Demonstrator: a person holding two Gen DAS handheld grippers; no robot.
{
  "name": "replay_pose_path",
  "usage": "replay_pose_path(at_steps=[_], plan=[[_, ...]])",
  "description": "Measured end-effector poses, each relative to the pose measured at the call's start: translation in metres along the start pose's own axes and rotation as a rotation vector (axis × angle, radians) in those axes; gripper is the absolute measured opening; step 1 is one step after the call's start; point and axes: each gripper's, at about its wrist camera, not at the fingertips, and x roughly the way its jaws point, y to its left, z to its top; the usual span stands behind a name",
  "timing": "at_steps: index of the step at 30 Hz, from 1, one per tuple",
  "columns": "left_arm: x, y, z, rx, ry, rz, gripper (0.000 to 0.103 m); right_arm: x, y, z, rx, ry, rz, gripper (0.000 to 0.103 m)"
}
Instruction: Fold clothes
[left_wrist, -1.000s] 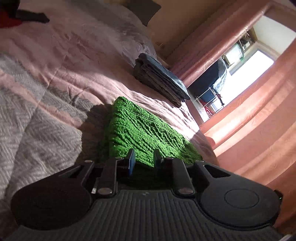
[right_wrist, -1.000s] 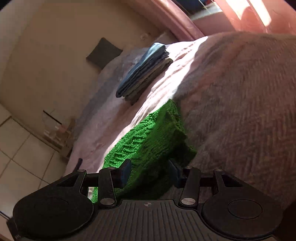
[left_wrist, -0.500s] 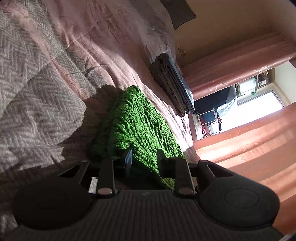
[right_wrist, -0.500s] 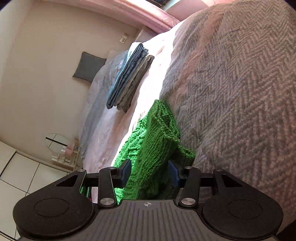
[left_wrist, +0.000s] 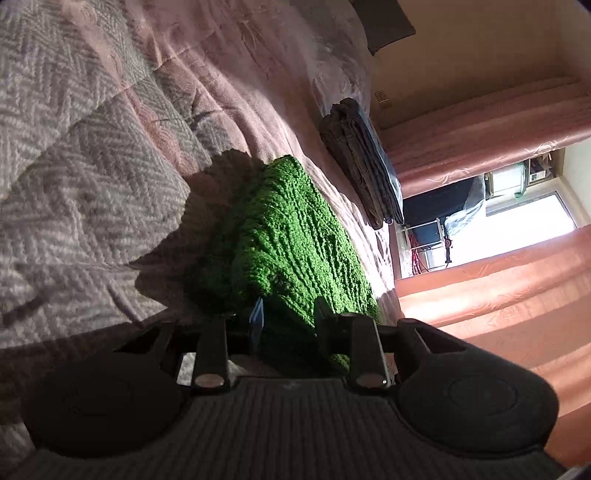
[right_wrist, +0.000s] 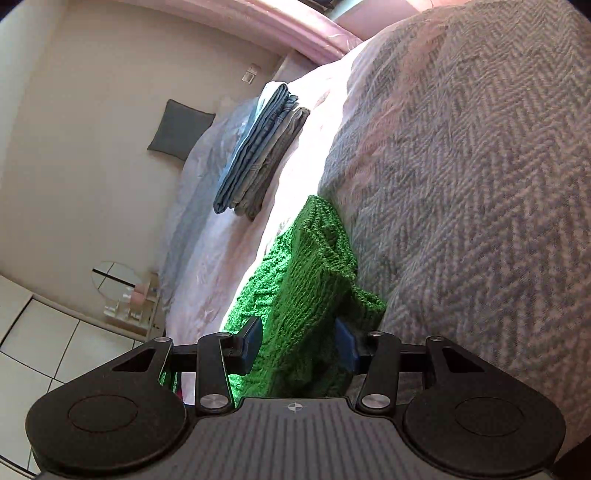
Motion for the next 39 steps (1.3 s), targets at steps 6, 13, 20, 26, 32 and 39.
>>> replay_pose_path(at_steps=[6,13,20,26,32,39], plan=[[0.002,-0.003,0.005,-0.004,-0.054,0.006,0.023,0.003,-0.001,0.002,0.009,-0.004,-0.004,0.048],[-0.005,-0.017,-0.003,0.251,-0.082,0.047,0.004,-0.002,0.003,-0.002,-0.065,-0.045,-0.017,0.003],[-0.008,-0.019,-0.020,0.451,-0.087,0.098,0.004,-0.019,0.003,-0.026,-0.207,-0.122,-0.124,0.002],[-0.016,-0.026,-0.030,0.528,-0.080,0.150,0.005,-0.009,0.010,-0.033,-0.320,-0.076,-0.187,0.002],[-0.040,-0.059,-0.025,0.646,-0.152,0.158,0.005,-0.020,0.042,-0.042,-0.540,-0.134,-0.293,0.005],[-0.003,-0.077,-0.029,0.817,-0.108,0.287,0.006,0.004,0.087,-0.065,-0.861,-0.196,-0.292,0.063]])
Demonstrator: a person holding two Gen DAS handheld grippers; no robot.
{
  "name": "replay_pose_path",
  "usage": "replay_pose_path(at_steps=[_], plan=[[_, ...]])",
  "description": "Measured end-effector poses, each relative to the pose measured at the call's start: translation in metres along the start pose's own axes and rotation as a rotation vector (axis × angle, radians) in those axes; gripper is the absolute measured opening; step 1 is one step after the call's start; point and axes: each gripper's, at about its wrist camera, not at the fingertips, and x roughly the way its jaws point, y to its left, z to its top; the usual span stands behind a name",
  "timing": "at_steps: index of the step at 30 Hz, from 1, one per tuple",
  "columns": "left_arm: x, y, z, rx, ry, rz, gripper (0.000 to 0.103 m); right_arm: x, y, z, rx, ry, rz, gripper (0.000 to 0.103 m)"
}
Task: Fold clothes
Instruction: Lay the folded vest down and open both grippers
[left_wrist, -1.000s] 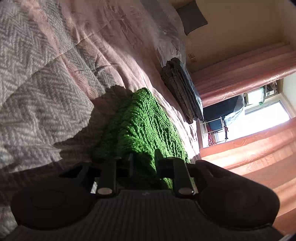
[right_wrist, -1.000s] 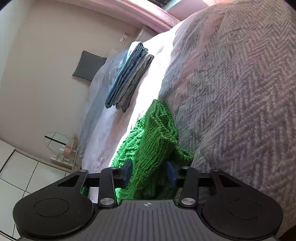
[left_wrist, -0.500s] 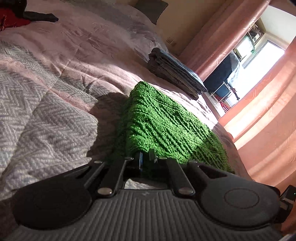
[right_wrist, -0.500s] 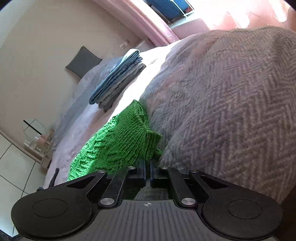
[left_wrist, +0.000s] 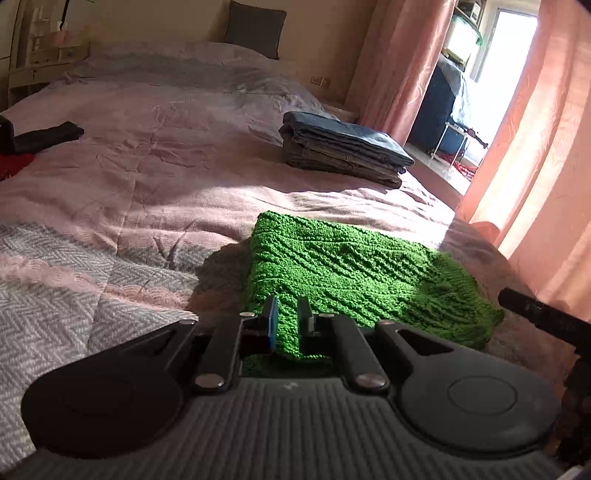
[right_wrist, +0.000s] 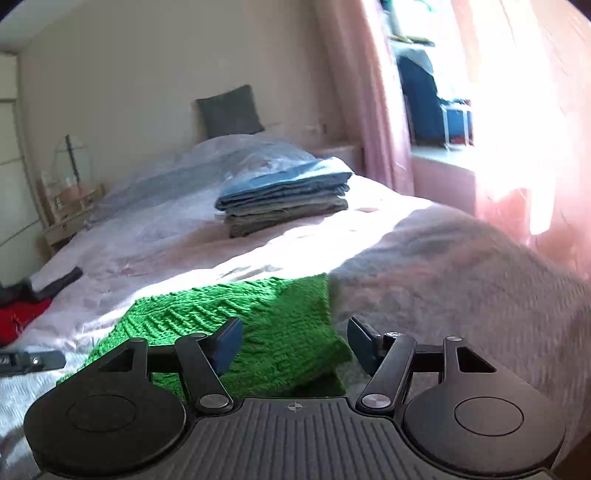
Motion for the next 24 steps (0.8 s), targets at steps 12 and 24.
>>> replay_pose_path(at_steps=[12,24], plan=[[0.026,-0.005,-0.039,0.107,0.058,0.072,0.009,0.044,-0.004,-0.058,-0.065,0.183,0.002,0.043],[0.005,-0.032,-0.029,0.121,0.069,0.184,0.011,0.011,0.000,-0.038,0.009,0.181,-0.006,0.068]])
